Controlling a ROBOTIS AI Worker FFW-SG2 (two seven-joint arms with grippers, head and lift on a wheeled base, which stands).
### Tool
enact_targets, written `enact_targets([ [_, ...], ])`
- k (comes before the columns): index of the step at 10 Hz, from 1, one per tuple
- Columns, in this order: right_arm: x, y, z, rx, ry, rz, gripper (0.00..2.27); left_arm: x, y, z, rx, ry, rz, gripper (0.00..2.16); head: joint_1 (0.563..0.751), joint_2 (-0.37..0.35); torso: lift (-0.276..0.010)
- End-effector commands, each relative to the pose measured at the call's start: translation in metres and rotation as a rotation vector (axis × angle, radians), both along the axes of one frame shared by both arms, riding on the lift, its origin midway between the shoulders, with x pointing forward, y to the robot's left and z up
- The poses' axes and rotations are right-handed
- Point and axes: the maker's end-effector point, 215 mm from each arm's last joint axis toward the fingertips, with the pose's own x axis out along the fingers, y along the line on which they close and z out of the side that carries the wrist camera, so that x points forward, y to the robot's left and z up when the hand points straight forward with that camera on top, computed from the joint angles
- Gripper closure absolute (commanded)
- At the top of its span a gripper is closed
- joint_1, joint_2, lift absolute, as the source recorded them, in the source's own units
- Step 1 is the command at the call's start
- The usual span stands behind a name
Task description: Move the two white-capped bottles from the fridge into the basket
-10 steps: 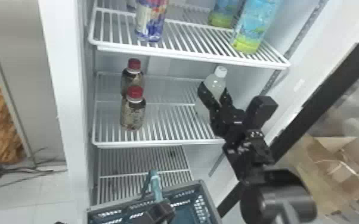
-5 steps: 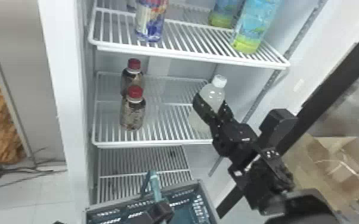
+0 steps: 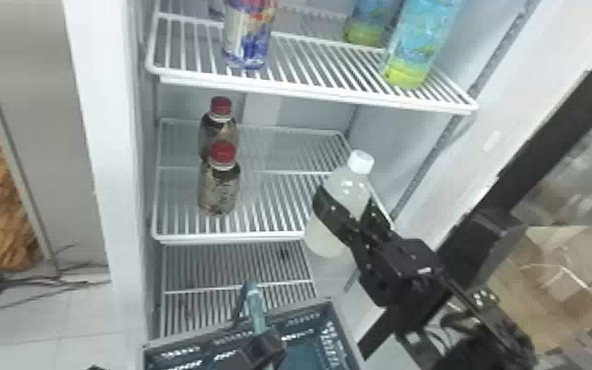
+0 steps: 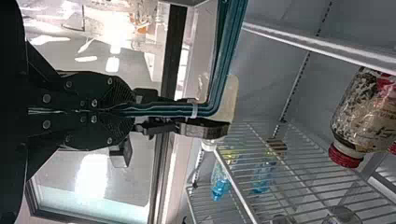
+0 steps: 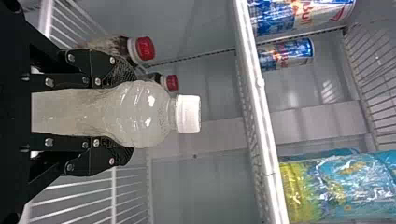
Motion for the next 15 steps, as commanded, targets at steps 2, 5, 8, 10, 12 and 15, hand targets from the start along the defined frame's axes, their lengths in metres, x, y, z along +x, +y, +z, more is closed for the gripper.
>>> enact_targets([
  [2,-0.031,-0.005,-0.02,0.011,0.1,-0.006,0.88,0.0,0.001,-0.001,0.001,0.001,0.0,1.12,0.695,-0.35,-0.26],
  [5,-0.063,0.011,-0.032,0.012,0.197,0.051,0.88,0.0,0.001,-0.001,0.002,0.001,0.002,1.12,0.695,-0.35,-0.26],
  [8,-0.093,0.033,-0.042,0.022,0.308,0.103,0.88,0.0,0.001,-0.001,0.001,0.001,-0.001,1.12,0.695,-0.35,-0.26],
  [10,-0.115,0.045,-0.066,0.041,0.422,0.138,0.88,-0.001,0.001,-0.002,0.003,0.002,-0.001,1.12,0.695,-0.35,-0.26],
  [12,-0.134,0.046,-0.093,0.024,0.531,0.149,0.88,-0.001,0.001,-0.002,0.003,0.002,-0.001,1.12,0.695,-0.35,-0.26],
  [15,-0.137,0.041,-0.12,0.038,0.598,0.145,0.87,-0.001,0.001,-0.002,0.003,0.002,-0.001,1.12,0.695,-0.35,-0.26],
])
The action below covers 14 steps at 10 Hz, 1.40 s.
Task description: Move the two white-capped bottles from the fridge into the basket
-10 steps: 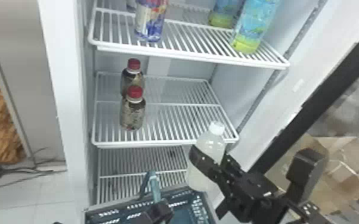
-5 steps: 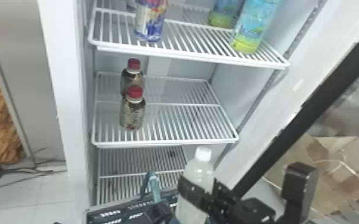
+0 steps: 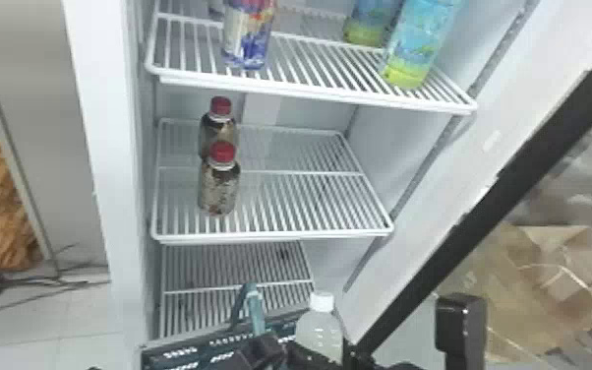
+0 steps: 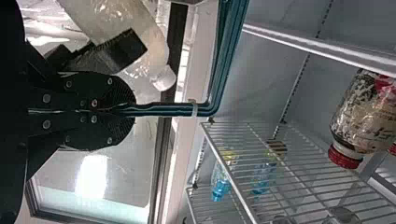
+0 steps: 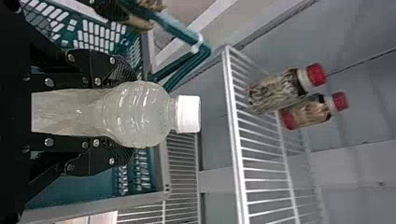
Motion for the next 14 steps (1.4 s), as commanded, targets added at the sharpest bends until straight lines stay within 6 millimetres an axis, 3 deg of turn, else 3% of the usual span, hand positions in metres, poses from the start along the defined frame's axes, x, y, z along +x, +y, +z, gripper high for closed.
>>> enact_targets([
  [1,0.003,0.0,-0.006,0.008,0.007,-0.002,0.83,0.001,0.001,0.0,0.0,0.0,0.002,1.12,0.695,-0.35,-0.26],
  [4,0.01,-0.002,-0.001,0.007,-0.023,-0.005,0.46,0.001,0.001,0.0,0.0,0.002,0.004,1.12,0.695,-0.35,-0.26],
  [8,0.022,-0.003,0.016,0.007,-0.093,-0.01,0.47,0.0,0.002,-0.001,-0.001,0.006,0.006,1.12,0.695,-0.35,-0.26],
  [12,0.06,-0.012,0.08,0.01,-0.356,-0.061,0.46,0.0,0.002,-0.002,-0.001,0.005,0.009,1.12,0.695,-0.35,-0.26],
  [14,0.072,-0.015,0.103,0.019,-0.454,-0.082,0.46,0.001,0.002,-0.001,-0.001,0.003,0.009,1.12,0.695,-0.35,-0.26],
])
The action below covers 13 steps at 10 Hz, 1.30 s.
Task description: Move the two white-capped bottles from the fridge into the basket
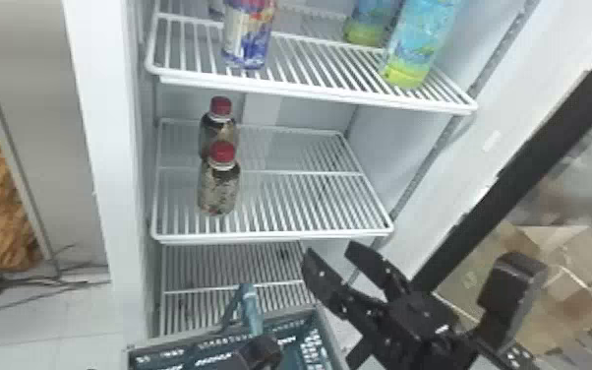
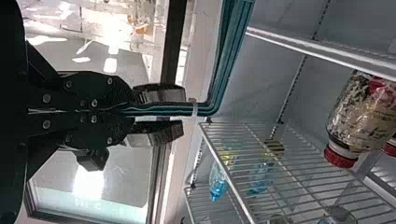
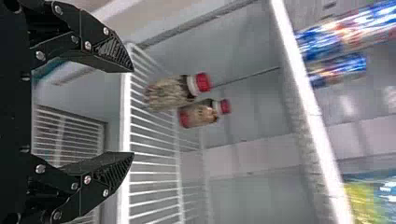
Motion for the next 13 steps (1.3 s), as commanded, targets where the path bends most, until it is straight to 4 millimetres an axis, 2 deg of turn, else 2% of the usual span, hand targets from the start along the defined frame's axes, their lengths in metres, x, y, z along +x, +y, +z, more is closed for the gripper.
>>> enact_targets([
  [1,0.009,-0.002,0.021,0.021,-0.099,-0.017,0.47,0.0,0.0,0.0,0.0,-0.001,0.0,1.12,0.695,-0.35,-0.26],
  [3,0.016,-0.008,0.035,0.014,-0.18,-0.056,0.47,-0.001,-0.001,0.0,0.001,0.0,-0.002,1.12,0.695,-0.35,-0.26],
  [6,0.018,-0.034,0.039,-0.033,-0.256,-0.16,0.49,-0.001,-0.001,-0.001,0.004,0.001,-0.003,1.12,0.695,-0.35,-0.26],
  [8,0.015,-0.044,0.033,-0.043,-0.258,-0.235,0.51,-0.002,-0.002,-0.001,0.003,0.002,-0.006,1.12,0.695,-0.35,-0.26],
  [10,0.016,-0.046,0.014,-0.027,-0.234,-0.256,0.51,-0.002,-0.002,-0.002,0.005,0.005,-0.002,1.12,0.695,-0.35,-0.26],
  [13,0.017,-0.049,0.011,-0.029,-0.235,-0.273,0.51,-0.002,-0.002,-0.002,0.005,0.005,-0.002,1.12,0.695,-0.35,-0.26],
])
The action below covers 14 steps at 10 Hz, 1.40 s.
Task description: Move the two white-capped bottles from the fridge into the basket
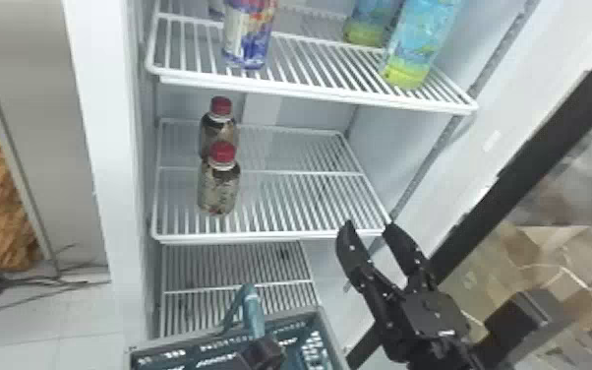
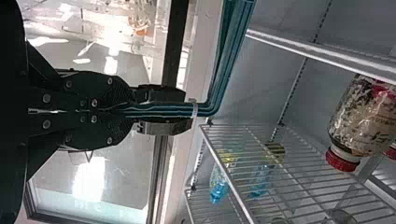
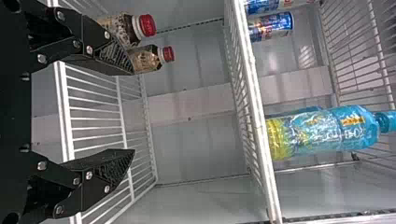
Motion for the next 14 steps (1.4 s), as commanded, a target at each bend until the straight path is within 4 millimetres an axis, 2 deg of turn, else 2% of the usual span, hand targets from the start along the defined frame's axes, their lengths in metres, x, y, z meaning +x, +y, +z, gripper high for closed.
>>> enact_targets([
  [1,-0.001,-0.001,0.001,-0.001,-0.006,-0.005,0.51,0.0,0.0,-0.001,0.0,0.002,0.001,1.12,0.695,-0.35,-0.26],
  [8,-0.006,-0.011,0.015,-0.052,-0.034,-0.054,0.49,-0.001,0.001,-0.002,0.001,0.006,0.003,1.12,0.695,-0.35,-0.26],
  [14,-0.005,-0.013,0.016,-0.056,-0.038,-0.063,0.49,-0.002,0.001,-0.002,0.002,0.005,0.002,1.12,0.695,-0.35,-0.26],
])
